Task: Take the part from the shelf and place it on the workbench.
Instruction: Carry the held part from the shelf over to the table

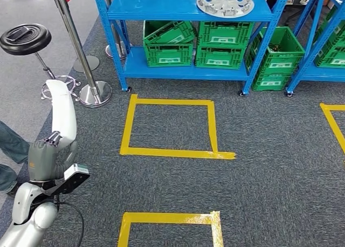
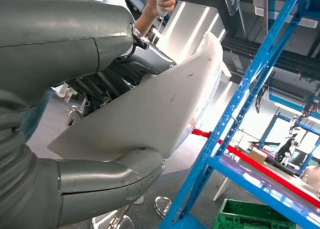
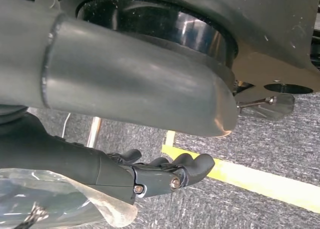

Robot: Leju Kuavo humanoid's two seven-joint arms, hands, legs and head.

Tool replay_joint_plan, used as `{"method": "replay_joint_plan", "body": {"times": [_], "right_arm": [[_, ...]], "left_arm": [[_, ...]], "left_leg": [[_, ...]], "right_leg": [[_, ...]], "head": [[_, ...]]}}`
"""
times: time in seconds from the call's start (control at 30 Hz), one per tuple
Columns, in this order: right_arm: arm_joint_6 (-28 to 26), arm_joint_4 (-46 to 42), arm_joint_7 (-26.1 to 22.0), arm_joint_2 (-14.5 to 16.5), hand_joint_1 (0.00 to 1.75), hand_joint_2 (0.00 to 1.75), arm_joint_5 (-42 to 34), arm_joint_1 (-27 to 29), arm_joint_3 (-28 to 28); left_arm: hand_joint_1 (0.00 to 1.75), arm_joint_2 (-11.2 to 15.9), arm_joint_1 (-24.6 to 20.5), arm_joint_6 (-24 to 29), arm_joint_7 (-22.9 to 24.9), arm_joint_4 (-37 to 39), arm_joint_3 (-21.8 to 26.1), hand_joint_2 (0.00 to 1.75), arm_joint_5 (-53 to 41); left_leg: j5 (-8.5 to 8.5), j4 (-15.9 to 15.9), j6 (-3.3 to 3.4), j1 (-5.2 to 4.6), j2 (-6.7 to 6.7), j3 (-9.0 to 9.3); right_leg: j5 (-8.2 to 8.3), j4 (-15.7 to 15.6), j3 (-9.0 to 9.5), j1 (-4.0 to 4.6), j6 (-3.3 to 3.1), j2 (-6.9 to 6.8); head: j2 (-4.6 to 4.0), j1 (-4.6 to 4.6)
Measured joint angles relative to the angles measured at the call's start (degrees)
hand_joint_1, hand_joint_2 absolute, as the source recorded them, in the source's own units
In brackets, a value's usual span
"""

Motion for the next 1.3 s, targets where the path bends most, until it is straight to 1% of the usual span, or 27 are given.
{"method": "replay_joint_plan", "body": {"times": [0.13, 0.23, 0.27, 0.3, 0.37, 0.4, 0.43, 0.47, 0.5, 0.57, 0.6, 0.63, 0.7, 0.73, 0.77, 0.83, 0.9, 0.93, 0.97, 1.0, 1.03, 1.1, 1.13, 1.17, 1.23, 1.27, 1.3], "right_arm": [[0.3, 0.2, -0.1, 0.0, 0.00, 0.00, 0.6, 0.0, 0.0], [0.4, 0.4, -0.1, 0.0, 0.00, 0.00, 0.9, 0.0, 0.0], [0.5, 0.5, -0.1, 0.0, 0.00, 0.00, 1.0, -0.1, 0.0], [0.5, 0.5, -0.1, 0.0, 0.00, 0.00, 1.1, -0.1, 0.0], [0.6, 0.6, 0.0, 0.0, 0.00, 0.00, 1.2, -0.1, 0.0], [0.7, 0.6, 0.0, 0.0, 0.00, 0.00, 1.2, -0.1, 0.0], [0.7, 0.6, 0.0, 0.0, 0.00, 0.00, 1.2, -0.1, 0.0], [0.8, 0.7, 0.1, 0.0, 0.00, 0.00, 1.2, 0.0, 0.0], [0.8, 0.7, 0.1, 0.0, 0.00, 0.00, 1.2, 0.0, 0.0], [0.9, 0.7, 0.1, 0.0, 0.00, 0.00, 1.2, -0.1, 0.0], [1.0, 0.7, 0.1, 0.1, 0.00, 0.00, 1.2, -0.1, 0.0], [1.0, 0.7, 0.1, 0.1, 0.00, 0.00, 1.2, -0.1, 0.0], [1.0, 0.7, 0.1, 0.1, 0.00, 0.00, 1.2, 0.0, 0.0], [1.0, 0.7, 0.2, 0.1, 0.00, 0.00, 1.1, -0.1, 0.0], [0.9, 0.7, 0.2, 0.2, 0.00, 0.00, 1.0, -0.1, 0.0], [0.6, 0.7, 0.3, 0.3, 0.00, 0.00, 0.9, -0.1, 0.0], [0.3, 0.7, 0.5, 0.4, 0.00, 0.00, 0.8, 0.0, 0.0], [0.2, 0.7, 0.6, 0.4, 0.00, 0.00, 0.8, 0.0, 0.0], [0.1, 0.7, 0.7, 0.5, 0.00, 0.00, 0.9, 0.0, 0.0], [0.0, 0.7, 0.7, 0.6, 0.00, 0.00, 0.9, -0.1, 0.0], [0.0, 0.7, 0.7, 0.7, 0.00, 0.00, 0.9, -0.1, 0.0], [-0.1, 0.7, 0.8, 0.9, 0.00, 0.00, 0.9, -0.2, 0.0], [-0.1, 0.7, 0.8, 1.0, 0.00, 0.00, 1.0, -0.2, 0.0], [-0.1, 0.7, 0.9, 1.0, 0.00, 0.00, 1.0, -0.3, 0.0], [-0.2, 0.7, 1.0, 1.0, 0.00, 0.00, 1.0, -0.4, 0.0], [-0.3, 0.7, 1.0, 1.0, 0.00, 0.00, 1.0, -0.4, 0.0], [-0.3, 0.6, 1.0, 1.0, 0.00, 0.00, 1.0, -0.5, 0.0]], "left_arm": [[1.75, 0.0, 0.0, 0.0, 0.0, 0.0, 0.0, 1.75, 0.0], [1.75, 0.1, -0.2, 0.0, 0.0, 0.0, 0.0, 1.75, -0.1], [1.75, 0.1, -0.3, 0.0, 0.0, 0.0, 0.0, 1.75, -0.1], [1.75, 0.1, -0.5, 0.0, 0.0, 0.0, -0.1, 1.75, -0.1], [1.75, 0.0, -0.7, -0.1, -0.1, 0.1, -0.1, 1.75, -0.2], [1.75, 0.0, -0.7, -0.2, 0.0, 0.1, -0.2, 1.75, -0.2], [1.75, -0.1, -0.6, -0.2, 0.0, 0.2, -0.3, 1.75, -0.2], [1.75, -0.1, -0.6, -0.2, 0.0, 0.2, -0.4, 1.75, -0.2], [1.75, -0.1, -0.6, -0.2, 0.0, 0.3, -0.5, 1.75, -0.2], [1.75, -0.1, -0.7, -0.2, 0.0, 0.3, -0.6, 1.75, -0.2], [1.75, 0.0, -0.8, -0.2, 0.0, 0.3, -0.7, 1.75, -0.2], [1.75, 0.0, -0.8, -0.2, 0.0, 0.3, -0.7, 1.75, -0.2], [1.75, 0.1, -0.8, -0.2, -0.1, 0.3, -0.8, 1.75, -0.2], [1.75, 0.2, -0.8, -0.2, -0.1, 0.4, -0.9, 1.75, -0.2], [1.75, 0.2, -0.8, -0.2, -0.1, 0.4, -0.9, 1.75, -0.1], [1.75, 0.3, -0.9, -0.2, -0.1, 0.5, -0.9, 1.75, 0.0], [1.75, 0.3, -1.1, -0.2, -0.1, 0.6, -1.0, 1.75, 0.1], [1.75, 0.3, -1.1, -0.2, -0.2, 0.7, -1.0, 1.75, 0.1], [1.75, 0.3, -1.0, -0.2, -0.2, 0.8, -1.1, 1.75, 0.2], [1.75, 0.3, -1.0, -0.2, -0.3, 0.9, -1.1, 1.75, 0.2], [1.75, 0.3, -1.0, -0.2, -0.3, 0.9, -1.1, 1.75, 0.2], [1.75, 0.4, -1.3, -0.2, -0.4, 1.0, -1.1, 1.75, 0.2], [1.75, 0.4, -1.4, -0.2, -0.4, 1.0, -1.1, 1.75, 0.2], [1.75, 0.4, -1.5, -0.2, -0.5, 1.0, -1.1, 1.75, 0.2], [1.75, 0.4, -1.5, -0.2, -0.6, 1.1, -1.2, 1.75, 0.2], [1.75, 0.4, -1.6, -0.2, -0.7, 1.1, -1.2, 1.75, 0.2], [1.75, 0.4, -1.7, -0.1, -0.7, 1.2, -1.2, 1.75, 0.2]], "left_leg": [[-0.01, 0.1, 0.04, -0.03, 0.00, -0.05], [0.79, -1.4, 1.08, 0.06, -0.17, 0.48], [1.42, -2.5, 1.47, 0.29, -0.29, 0.87], [2.00, -3.4, 1.61, 0.58, -0.47, 1.15], [2.64, -4.0, 1.53, 0.97, -1.01, 0.87], [2.78, -3.9, 1.34, 1.12, -1.36, 0.51], [2.90, -3.7, 1.08, 1.30, -1.75, 0.14], [3.00, -3.5, 0.71, 1.59, -2.23, -0.24], [3.03, -3.0, 0.24, 1.96, -2.78, -0.68], [2.85, -1.6, -1.03, 2.54, -3.93, -1.74], [2.76, -0.9, -1.64, 2.62, -4.42, -2.24], [2.75, -0.5, -2.14, 2.60, -4.84, -2.59], [3.13, -0.3, -2.84, 2.65, -5.68, -2.92], [3.13, -0.2, -3.02, 2.73, -5.51, -3.11], [2.47, 0.7, -3.05, 2.70, -4.72, -3.58], [-0.88, 5.7, -2.67, 2.39, -2.43, -5.58], [-5.07, 13.7, -2.15, 1.96, -1.50, -8.37], [-6.16, 16.5, -1.88, 1.75, -1.43, -9.10], [-6.29, 17.3, -1.51, 1.50, -1.34, -8.90], [-5.33, 15.7, -1.03, 1.21, -1.10, -7.52], [-3.82, 12.2, -0.42, 0.82, -0.28, -5.35], [-2.18, 5.4, 0.64, -0.24, 2.72, -1.47], [-2.08, 3.5, 0.95, -0.66, 3.79, -0.61], [-2.39, 2.9, 1.06, -0.94, 4.10, -0.50], [-2.16, 2.4, 1.38, -0.88, 2.65, -0.75], [-2.01, 2.3, 1.62, -0.74, 1.93, -0.81], [-1.81, 2.2, 1.92, -0.59, 1.20, -0.87]], "right_leg": [[0.09, -0.1, -0.01, -0.09, 0.07, -0.01], [0.40, -0.9, 0.34, -0.13, 0.84, -0.20], [-0.30, -0.4, 0.07, -0.06, 1.10, -0.17], [-1.74, 1.4, -0.77, -0.08, 1.32, -0.04], [-5.95, 8.4, -3.88, -0.60, 1.92, 0.15], [-7.45, 11.8, -5.34, -0.94, 2.29, 0.17], [-7.93, 13.7, -6.02, -1.29, 2.67, 0.16], [-7.25, 13.1, -5.56, -1.65, 3.09, 0.18], [-5.68, 10.4, -3.95, -2.08, 3.55, 0.35], [-3.26, 3.1, 0.13, -2.77, 4.49, 2.13], [-2.85, 1.0, 1.27, -2.91, 4.32, 2.89], [-3.05, 0.4, 1.61, -2.86, 3.87, 3.40], [-3.12, 1.3, 1.43, -2.63, 2.31, 2.60], [-3.00, 1.6, 1.44, -2.57, 1.76, 2.06], [-2.79, 1.7, 1.42, -2.46, 1.24, 1.48], [-2.41, 1.8, 1.11, -2.11, 0.47, 0.25], [-2.29, 1.8, 0.76, -1.55, 0.10, -1.16], [-2.27, 1.8, 0.64, -1.27, -0.01, -1.89], [-2.28, 1.8, 0.57, -1.00, -0.09, -2.65], [-2.31, 1.8, 0.58, -0.76, -0.17, -3.36], [-2.37, 1.8, 0.66, -0.57, -0.21, -4.04], [-2.58, 1.9, 0.75, -0.12, -0.11, -5.34], [-2.67, 1.9, 0.72, 0.07, 0.04, -5.99], [-2.74, 1.9, 0.69, 0.21, 0.22, -6.68], [-3.03, 1.9, 0.67, 0.18, 0.74, -7.63], [-3.57, 2.4, 0.48, 0.05, 1.06, -6.67], [-4.63, 3.9, -0.20, -0.09, 1.38, -4.98]], "head": [[0.00, 0.00], [0.00, -0.05], [0.00, 0.03], [0.00, 0.15], [0.00, 0.38], [0.00, 0.40], [0.00, 0.40], [0.00, 0.39], [0.00, 0.40], [0.00, 0.56], [0.00, 0.58], [0.00, 0.56], [0.00, 0.22], [0.00, 0.04], [0.00, -0.22], [0.00, -0.69], [0.00, -0.88], [0.00, -0.88], [0.00, -0.87], [0.00, -0.88], [0.00, -0.87], [0.00, -0.89], [0.00, -0.83], [0.00, -0.80], [0.00, -0.72], [0.00, -0.68], [0.00, -0.58]]}}
